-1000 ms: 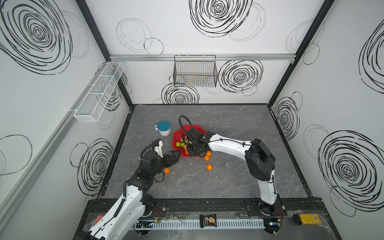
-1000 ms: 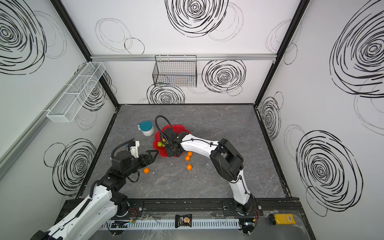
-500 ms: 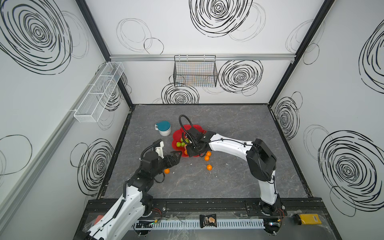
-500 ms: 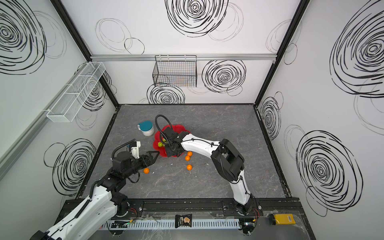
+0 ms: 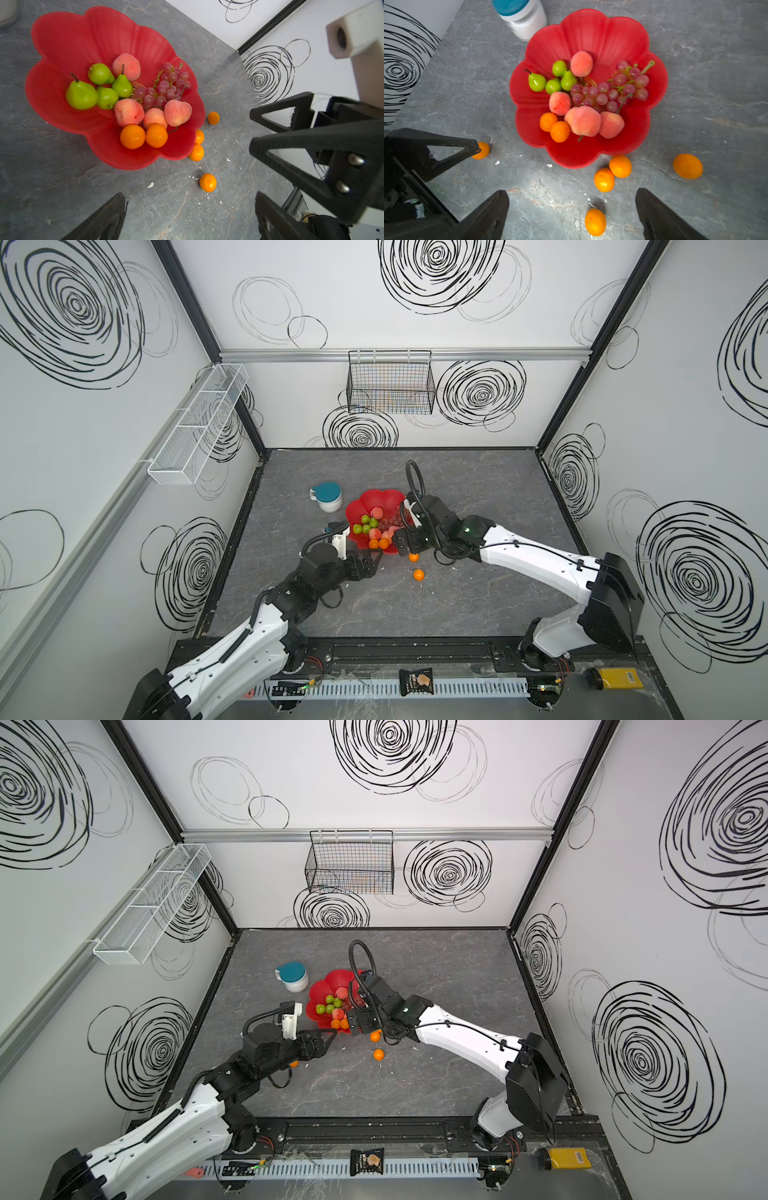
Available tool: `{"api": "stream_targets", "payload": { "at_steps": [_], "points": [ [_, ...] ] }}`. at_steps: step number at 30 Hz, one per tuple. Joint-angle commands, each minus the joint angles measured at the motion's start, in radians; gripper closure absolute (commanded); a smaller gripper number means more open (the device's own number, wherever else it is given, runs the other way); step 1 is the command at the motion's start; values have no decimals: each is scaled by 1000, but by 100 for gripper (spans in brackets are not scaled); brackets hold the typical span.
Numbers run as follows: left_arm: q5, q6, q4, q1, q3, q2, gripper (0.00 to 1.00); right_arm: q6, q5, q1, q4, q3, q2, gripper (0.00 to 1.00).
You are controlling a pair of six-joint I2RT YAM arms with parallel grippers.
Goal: Place and organize the fake fruits in the fruit bowl
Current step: 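Raise the right gripper and lower it onto another orange beside the bowl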
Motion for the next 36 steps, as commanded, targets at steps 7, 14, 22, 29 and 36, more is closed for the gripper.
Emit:
{"api": "stream_targets", "payload": {
  "at_steps": [7,14,22,29,36],
  "points": [
    [-104,43,122,-128,91,149,1,6,-45,-185,118,-203,-257,0],
    [-112,44,197,-172,137,263,1,-31,-143,-311,97,-233,-258,0],
    [-123,40,264,-187,194,395,1,-16,-95,-392,31,-165,-66,7],
    [-110,35,300,-193,247,489,1,11,-129,-419,-72,-45,122,29],
    [-110,31,308,-195,256,515,1,6,-159,-422,-70,-7,224,39]
  ]
}}
